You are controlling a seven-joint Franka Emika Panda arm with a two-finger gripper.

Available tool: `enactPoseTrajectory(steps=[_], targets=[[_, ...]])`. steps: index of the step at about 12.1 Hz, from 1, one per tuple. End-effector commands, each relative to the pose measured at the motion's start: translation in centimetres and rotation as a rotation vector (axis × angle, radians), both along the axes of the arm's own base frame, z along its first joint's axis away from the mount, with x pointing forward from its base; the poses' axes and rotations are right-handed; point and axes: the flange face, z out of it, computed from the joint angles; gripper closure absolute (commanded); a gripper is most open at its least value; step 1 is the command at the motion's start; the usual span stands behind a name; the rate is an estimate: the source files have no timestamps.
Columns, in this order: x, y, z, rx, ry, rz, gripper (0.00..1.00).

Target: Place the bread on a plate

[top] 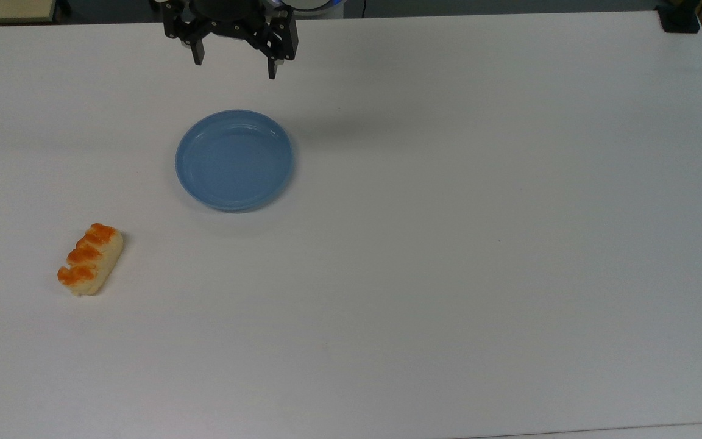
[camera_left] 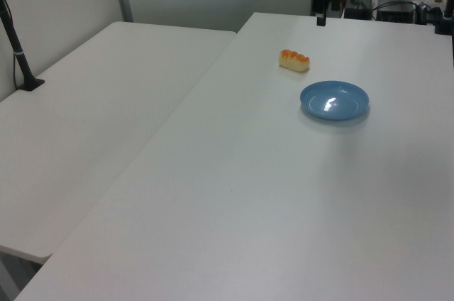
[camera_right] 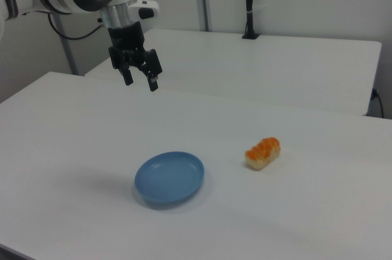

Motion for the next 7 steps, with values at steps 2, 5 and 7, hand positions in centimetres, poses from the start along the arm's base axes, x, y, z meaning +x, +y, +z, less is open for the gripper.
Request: enactPoseTrajectory(steps=[2,5,7], targets=[[-0.20,-0.04,-0.03,0.022,-0.001,0.007,0.00],[-0.17,-0.07,-0.01,0.038,-0.005,0.001,0.00],[-0.15,-0.14,0.00,0.039,-0.007,0.000,0.00]])
